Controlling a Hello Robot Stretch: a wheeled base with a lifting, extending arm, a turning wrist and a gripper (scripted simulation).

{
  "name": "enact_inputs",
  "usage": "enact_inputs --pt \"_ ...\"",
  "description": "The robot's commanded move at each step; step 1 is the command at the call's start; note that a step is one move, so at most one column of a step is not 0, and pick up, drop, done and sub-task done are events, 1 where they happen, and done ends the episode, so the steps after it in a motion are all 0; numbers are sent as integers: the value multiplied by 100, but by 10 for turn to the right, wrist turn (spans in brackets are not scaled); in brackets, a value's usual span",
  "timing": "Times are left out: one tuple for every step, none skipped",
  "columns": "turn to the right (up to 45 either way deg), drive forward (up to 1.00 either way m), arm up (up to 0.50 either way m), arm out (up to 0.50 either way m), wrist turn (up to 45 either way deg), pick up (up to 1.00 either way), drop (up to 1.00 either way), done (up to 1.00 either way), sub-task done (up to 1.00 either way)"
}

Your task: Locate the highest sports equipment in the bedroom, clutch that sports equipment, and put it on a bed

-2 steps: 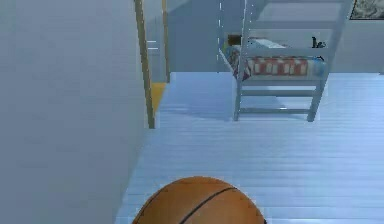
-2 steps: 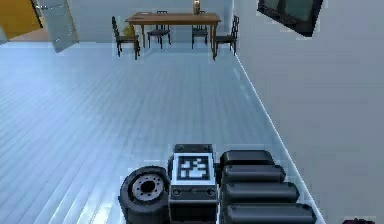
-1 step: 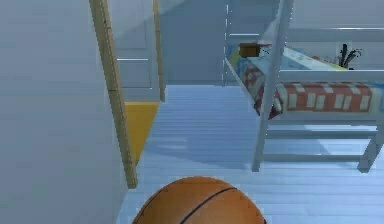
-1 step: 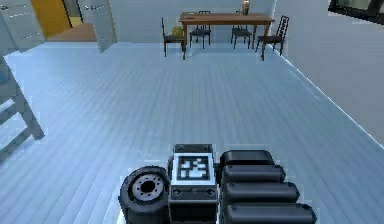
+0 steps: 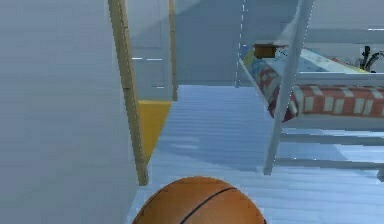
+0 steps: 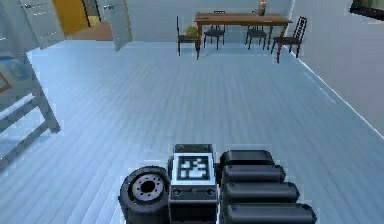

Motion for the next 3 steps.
enact_inputs --pt "0 100 0 0 0 0 0 0 0" --pt "0 100 0 0 0 0 0 0 0" --pt "240 0 0 0 0 0 0 0 0"
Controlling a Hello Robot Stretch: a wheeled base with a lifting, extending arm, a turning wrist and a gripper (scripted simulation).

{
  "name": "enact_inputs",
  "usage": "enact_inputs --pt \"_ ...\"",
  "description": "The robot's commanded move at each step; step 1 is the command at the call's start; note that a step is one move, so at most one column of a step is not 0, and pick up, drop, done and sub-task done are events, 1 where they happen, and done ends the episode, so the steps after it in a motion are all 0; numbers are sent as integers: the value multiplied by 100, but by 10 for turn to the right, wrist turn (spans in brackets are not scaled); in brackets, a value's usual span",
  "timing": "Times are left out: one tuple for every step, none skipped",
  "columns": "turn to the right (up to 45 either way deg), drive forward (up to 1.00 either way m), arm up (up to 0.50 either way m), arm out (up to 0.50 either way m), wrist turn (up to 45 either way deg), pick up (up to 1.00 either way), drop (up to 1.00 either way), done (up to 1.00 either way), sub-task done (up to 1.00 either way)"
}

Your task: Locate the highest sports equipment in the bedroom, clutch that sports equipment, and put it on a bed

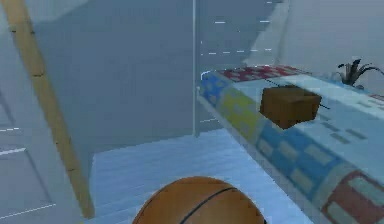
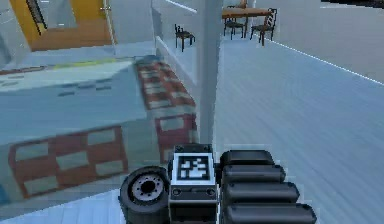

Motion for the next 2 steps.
enact_inputs --pt "0 80 0 0 0 0 0 0 0" --pt "-390 0 0 0 0 0 0 0 0"
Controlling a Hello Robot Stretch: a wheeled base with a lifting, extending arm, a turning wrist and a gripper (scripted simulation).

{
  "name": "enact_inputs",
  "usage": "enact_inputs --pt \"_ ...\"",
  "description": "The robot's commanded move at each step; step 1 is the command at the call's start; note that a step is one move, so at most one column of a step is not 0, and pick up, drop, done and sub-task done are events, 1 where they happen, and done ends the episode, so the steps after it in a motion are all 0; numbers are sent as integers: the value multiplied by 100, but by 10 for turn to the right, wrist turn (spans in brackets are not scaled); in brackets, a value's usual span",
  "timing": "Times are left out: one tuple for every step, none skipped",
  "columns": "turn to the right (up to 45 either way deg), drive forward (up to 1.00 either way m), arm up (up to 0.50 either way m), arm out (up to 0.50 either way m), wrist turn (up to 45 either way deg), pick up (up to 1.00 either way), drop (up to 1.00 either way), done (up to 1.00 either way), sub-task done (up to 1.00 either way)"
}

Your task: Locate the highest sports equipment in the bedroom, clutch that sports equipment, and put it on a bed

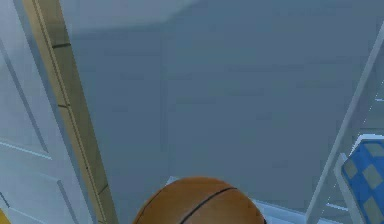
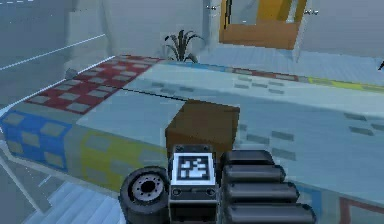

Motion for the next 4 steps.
enact_inputs --pt "0 0 0 48 0 0 0 0 0" --pt "0 0 0 0 450 0 0 0 0" --pt "0 0 0 0 450 0 0 0 0" --pt "0 0 0 0 450 0 0 0 0"
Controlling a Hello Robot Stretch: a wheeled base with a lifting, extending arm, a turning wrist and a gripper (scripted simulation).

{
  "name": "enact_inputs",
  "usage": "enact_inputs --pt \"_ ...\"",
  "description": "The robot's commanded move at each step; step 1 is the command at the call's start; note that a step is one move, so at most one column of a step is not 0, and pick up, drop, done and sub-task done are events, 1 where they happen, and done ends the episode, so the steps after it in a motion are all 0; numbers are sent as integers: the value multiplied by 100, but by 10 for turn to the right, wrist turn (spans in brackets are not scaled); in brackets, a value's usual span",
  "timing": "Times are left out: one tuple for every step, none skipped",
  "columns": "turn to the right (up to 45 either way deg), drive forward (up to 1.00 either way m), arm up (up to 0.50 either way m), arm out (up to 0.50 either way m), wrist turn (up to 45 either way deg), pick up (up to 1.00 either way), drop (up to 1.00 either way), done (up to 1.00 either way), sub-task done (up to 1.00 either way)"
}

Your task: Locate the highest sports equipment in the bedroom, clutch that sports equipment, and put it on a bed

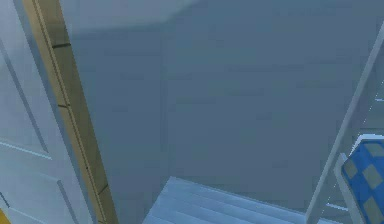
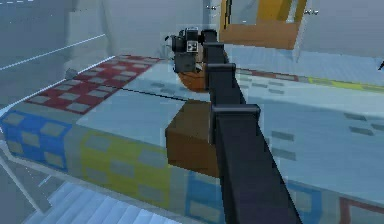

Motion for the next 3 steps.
enact_inputs --pt "0 0 0 0 420 0 0 0 0" --pt "0 0 0 0 0 0 100 0 0" --pt "0 0 0 -10 0 0 0 0 0"
